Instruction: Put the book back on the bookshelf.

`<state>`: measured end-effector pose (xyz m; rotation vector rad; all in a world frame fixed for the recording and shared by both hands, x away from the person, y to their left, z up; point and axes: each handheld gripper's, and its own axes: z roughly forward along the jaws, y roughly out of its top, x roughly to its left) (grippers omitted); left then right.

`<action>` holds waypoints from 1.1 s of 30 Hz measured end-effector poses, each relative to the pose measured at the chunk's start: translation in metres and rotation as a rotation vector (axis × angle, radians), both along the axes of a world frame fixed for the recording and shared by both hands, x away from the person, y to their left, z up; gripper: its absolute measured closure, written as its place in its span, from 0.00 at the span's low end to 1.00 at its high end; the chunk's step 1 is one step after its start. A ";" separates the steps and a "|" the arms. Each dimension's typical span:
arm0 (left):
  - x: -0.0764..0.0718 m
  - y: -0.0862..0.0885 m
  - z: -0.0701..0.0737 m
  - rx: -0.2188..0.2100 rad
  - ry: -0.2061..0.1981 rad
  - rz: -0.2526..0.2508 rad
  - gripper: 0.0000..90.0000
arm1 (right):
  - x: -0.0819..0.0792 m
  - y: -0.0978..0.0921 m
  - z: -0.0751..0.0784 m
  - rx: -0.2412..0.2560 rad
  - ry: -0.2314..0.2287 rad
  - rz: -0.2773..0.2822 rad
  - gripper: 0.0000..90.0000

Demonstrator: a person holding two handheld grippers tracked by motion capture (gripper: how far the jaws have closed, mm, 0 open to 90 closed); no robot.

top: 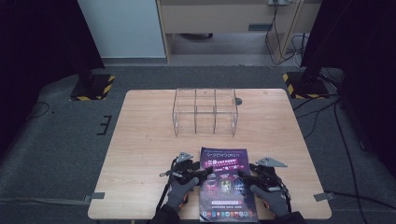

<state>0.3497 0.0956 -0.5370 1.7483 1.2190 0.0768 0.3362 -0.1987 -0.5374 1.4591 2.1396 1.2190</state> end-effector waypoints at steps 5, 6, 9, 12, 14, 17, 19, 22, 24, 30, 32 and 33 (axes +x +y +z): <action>-0.006 -0.004 0.014 -0.087 -0.068 -0.061 0.39 | 0.000 0.000 0.000 -0.001 0.000 0.000 0.42; -0.007 -0.007 0.017 -0.074 -0.078 -0.077 0.39 | 0.000 0.000 0.000 -0.001 -0.001 0.000 0.42; -0.006 -0.016 0.015 0.002 -0.081 -0.071 0.39 | 0.000 0.000 0.000 0.000 0.001 0.000 0.42; -0.002 -0.014 0.009 0.038 -0.053 -0.031 0.39 | 0.000 0.000 0.000 -0.001 -0.001 0.002 0.42; 0.000 -0.013 0.007 0.060 -0.022 -0.019 0.42 | 0.000 0.000 0.000 -0.002 -0.001 0.000 0.42; 0.002 -0.013 0.004 0.090 0.000 0.011 0.49 | 0.000 0.000 0.000 -0.001 -0.001 -0.002 0.42; 0.002 -0.013 0.005 0.117 -0.001 0.026 0.54 | 0.000 0.000 0.000 0.000 0.001 -0.004 0.43; 0.003 -0.014 0.005 0.153 0.006 0.045 0.57 | 0.000 0.000 0.000 0.000 0.001 -0.003 0.43; 0.002 -0.015 0.005 0.157 0.003 0.051 0.58 | 0.000 0.000 0.000 0.003 0.001 -0.002 0.43; 0.000 -0.012 0.009 0.130 -0.007 0.069 0.73 | 0.000 0.000 0.000 0.003 0.000 -0.002 0.43; -0.003 -0.013 0.012 0.137 -0.026 0.070 0.77 | 0.000 -0.001 0.000 0.002 0.000 0.000 0.43; -0.003 -0.014 0.013 0.143 -0.034 0.070 0.79 | 0.000 0.000 0.000 0.000 -0.001 0.000 0.43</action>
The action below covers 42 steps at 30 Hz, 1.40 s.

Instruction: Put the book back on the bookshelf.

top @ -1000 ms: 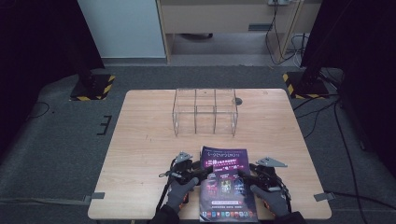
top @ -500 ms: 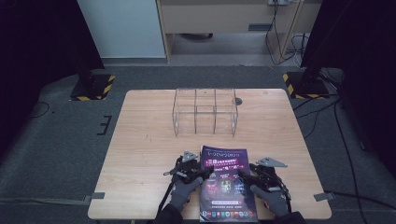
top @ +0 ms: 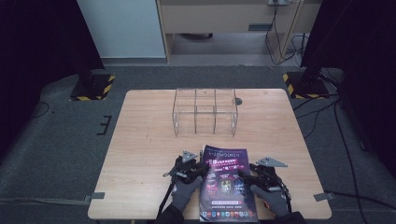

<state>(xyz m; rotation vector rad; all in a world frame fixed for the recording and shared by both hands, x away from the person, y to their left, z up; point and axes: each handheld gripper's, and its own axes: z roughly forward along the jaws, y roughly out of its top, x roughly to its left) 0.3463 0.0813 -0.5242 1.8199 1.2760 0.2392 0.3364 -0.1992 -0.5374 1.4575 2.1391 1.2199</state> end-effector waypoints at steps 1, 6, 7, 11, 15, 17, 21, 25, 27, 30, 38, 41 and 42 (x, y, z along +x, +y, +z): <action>-0.001 -0.001 0.002 0.014 -0.012 -0.002 0.80 | 0.000 0.000 0.000 -0.002 0.003 0.000 0.43; -0.004 -0.004 0.008 0.030 -0.037 -0.013 0.87 | 0.000 0.000 0.001 -0.004 0.008 0.002 0.43; -0.004 -0.004 0.009 0.025 -0.039 -0.016 0.87 | 0.000 0.000 0.001 -0.004 0.004 0.006 0.43; -0.005 -0.004 0.013 0.018 -0.043 -0.030 0.89 | 0.001 -0.001 0.001 0.006 0.013 0.015 0.41; -0.006 -0.004 0.019 0.013 -0.057 -0.054 0.91 | 0.001 -0.001 0.003 0.010 0.012 0.023 0.39; -0.007 -0.006 0.023 0.015 -0.070 -0.064 0.91 | 0.001 -0.001 0.004 0.012 0.006 0.027 0.38; -0.008 -0.008 0.024 0.018 -0.080 -0.073 0.91 | 0.001 -0.001 0.004 0.006 0.015 0.027 0.38; -0.003 -0.007 0.017 0.010 -0.046 -0.100 0.81 | 0.001 -0.001 0.002 0.008 0.022 0.023 0.39; 0.000 -0.006 0.014 -0.005 -0.022 -0.124 0.74 | 0.001 -0.001 0.001 0.002 0.015 0.027 0.39; 0.002 -0.009 0.010 0.012 -0.008 -0.140 0.65 | 0.000 -0.001 0.001 -0.011 0.007 0.031 0.40; 0.008 -0.010 0.002 0.042 0.025 -0.123 0.56 | 0.000 0.000 0.001 -0.025 -0.003 0.033 0.41; 0.008 -0.011 0.003 0.061 0.027 -0.094 0.65 | 0.000 0.000 0.001 -0.027 -0.004 0.031 0.41; 0.008 -0.011 0.003 0.062 0.024 -0.089 0.68 | 0.000 0.000 0.001 -0.026 -0.005 0.029 0.41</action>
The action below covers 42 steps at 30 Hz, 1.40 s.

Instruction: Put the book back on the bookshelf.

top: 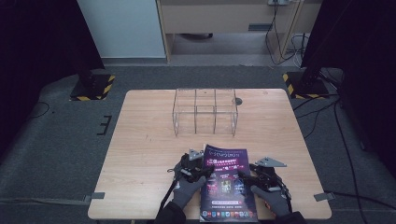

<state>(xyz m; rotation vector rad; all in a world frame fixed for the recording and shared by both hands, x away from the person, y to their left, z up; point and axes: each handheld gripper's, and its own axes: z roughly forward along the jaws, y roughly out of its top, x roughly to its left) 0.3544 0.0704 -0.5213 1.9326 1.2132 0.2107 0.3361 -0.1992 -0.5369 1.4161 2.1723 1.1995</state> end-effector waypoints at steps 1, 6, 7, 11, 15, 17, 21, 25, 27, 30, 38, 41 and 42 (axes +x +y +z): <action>-0.001 -0.001 0.000 0.005 -0.005 0.006 0.70 | 0.000 0.000 0.000 0.000 0.001 -0.001 0.41; -0.006 -0.003 0.005 0.018 -0.048 0.007 0.83 | 0.000 0.000 0.000 0.004 0.002 -0.002 0.41; -0.007 -0.003 0.007 0.005 -0.050 0.005 0.85 | 0.000 0.000 0.000 0.006 0.004 -0.001 0.41; -0.010 -0.003 0.016 -0.027 -0.072 -0.008 0.90 | 0.001 -0.001 0.001 0.023 0.019 0.001 0.39; -0.013 -0.003 0.022 -0.051 -0.089 -0.028 0.91 | 0.002 -0.002 0.002 0.031 0.023 0.012 0.37; -0.014 -0.002 0.024 -0.065 -0.094 -0.029 0.91 | 0.002 -0.002 0.003 0.039 0.023 0.017 0.36; -0.018 -0.001 0.032 -0.087 -0.104 -0.049 0.92 | 0.002 -0.002 0.006 0.059 0.009 0.025 0.34; -0.022 -0.001 0.041 -0.106 -0.122 -0.060 0.92 | 0.003 -0.005 0.008 0.082 -0.006 0.029 0.32; -0.024 0.000 0.045 -0.116 -0.129 -0.064 0.92 | 0.003 -0.007 0.011 0.096 -0.008 0.033 0.30; -0.028 0.002 0.052 -0.133 -0.148 -0.070 0.92 | 0.005 -0.011 0.013 0.109 -0.007 0.032 0.28; -0.036 0.010 0.069 -0.170 -0.190 -0.076 0.92 | 0.006 -0.013 0.020 0.177 -0.016 0.076 0.25; -0.039 0.012 0.074 -0.182 -0.208 -0.078 0.92 | 0.007 -0.012 0.020 0.203 -0.011 0.101 0.24; -0.040 0.013 0.076 -0.188 -0.214 -0.080 0.92 | 0.007 -0.011 0.020 0.215 -0.008 0.107 0.24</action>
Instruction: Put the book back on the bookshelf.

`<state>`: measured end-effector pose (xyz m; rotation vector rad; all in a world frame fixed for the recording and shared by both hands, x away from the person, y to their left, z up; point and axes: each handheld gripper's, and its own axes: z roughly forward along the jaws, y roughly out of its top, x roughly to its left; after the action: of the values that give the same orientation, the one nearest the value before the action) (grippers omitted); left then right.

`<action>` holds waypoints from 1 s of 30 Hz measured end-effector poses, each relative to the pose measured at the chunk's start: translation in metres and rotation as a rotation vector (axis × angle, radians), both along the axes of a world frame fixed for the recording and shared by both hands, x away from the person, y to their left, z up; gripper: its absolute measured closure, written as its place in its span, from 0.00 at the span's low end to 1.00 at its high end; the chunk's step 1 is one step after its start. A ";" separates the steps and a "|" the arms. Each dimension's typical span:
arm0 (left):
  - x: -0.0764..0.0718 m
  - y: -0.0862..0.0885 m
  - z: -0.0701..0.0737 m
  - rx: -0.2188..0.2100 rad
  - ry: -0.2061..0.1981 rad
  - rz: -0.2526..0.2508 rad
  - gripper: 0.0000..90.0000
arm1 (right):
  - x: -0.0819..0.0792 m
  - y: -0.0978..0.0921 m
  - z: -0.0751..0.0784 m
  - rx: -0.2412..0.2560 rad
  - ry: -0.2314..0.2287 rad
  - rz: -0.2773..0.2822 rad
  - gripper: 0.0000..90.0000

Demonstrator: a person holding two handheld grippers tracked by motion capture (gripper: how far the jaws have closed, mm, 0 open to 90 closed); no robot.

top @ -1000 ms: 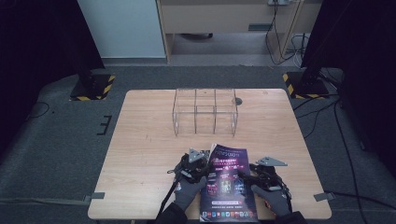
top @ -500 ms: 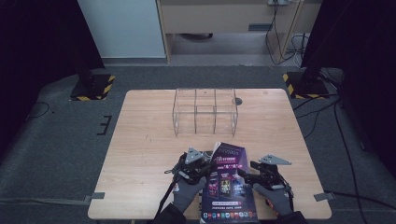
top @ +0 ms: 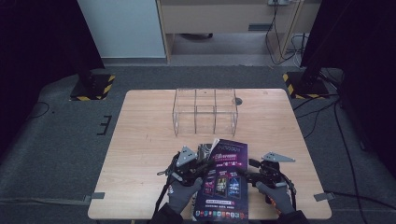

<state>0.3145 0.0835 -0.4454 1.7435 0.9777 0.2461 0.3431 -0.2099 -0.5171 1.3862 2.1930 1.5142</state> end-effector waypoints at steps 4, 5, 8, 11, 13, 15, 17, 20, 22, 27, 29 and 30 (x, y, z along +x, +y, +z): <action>-0.003 0.002 0.006 -0.020 -0.020 -0.004 0.92 | 0.001 0.004 0.000 0.057 0.019 0.047 0.23; -0.004 0.003 0.007 -0.027 -0.022 -0.004 0.92 | 0.001 0.005 0.000 0.064 0.020 0.054 0.23; -0.005 0.004 0.010 -0.034 -0.028 -0.009 0.92 | 0.003 0.009 -0.002 0.080 0.037 0.083 0.23; -0.005 0.005 0.010 -0.036 -0.026 -0.007 0.92 | 0.006 0.011 -0.005 0.112 0.069 0.104 0.24; -0.004 0.006 0.009 -0.041 -0.021 -0.006 0.92 | 0.007 0.012 -0.006 0.131 0.087 0.116 0.27; -0.004 0.006 0.008 -0.040 -0.019 -0.008 0.92 | 0.008 0.014 -0.007 0.142 0.104 0.127 0.32; -0.004 0.005 0.007 -0.036 -0.018 -0.007 0.92 | 0.008 0.016 -0.008 0.138 0.121 0.129 0.33; -0.004 0.006 0.007 -0.038 -0.018 -0.007 0.92 | 0.009 0.015 -0.008 0.146 0.144 0.121 0.39; -0.003 0.007 0.007 -0.043 -0.018 -0.006 0.92 | 0.009 0.013 -0.007 0.153 0.152 0.115 0.44; -0.002 0.011 0.008 -0.058 -0.016 0.005 0.92 | 0.007 0.010 -0.003 0.190 0.165 0.096 0.59; -0.001 0.012 0.007 -0.062 -0.012 0.009 0.92 | 0.006 0.009 -0.001 0.205 0.163 0.094 0.66; 0.000 0.012 0.006 -0.063 -0.011 0.014 0.92 | 0.005 0.007 0.000 0.212 0.160 0.096 0.69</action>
<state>0.3140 0.0957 -0.4395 1.6771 0.9801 0.2315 0.3484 -0.2025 -0.5174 1.5330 2.2764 1.7727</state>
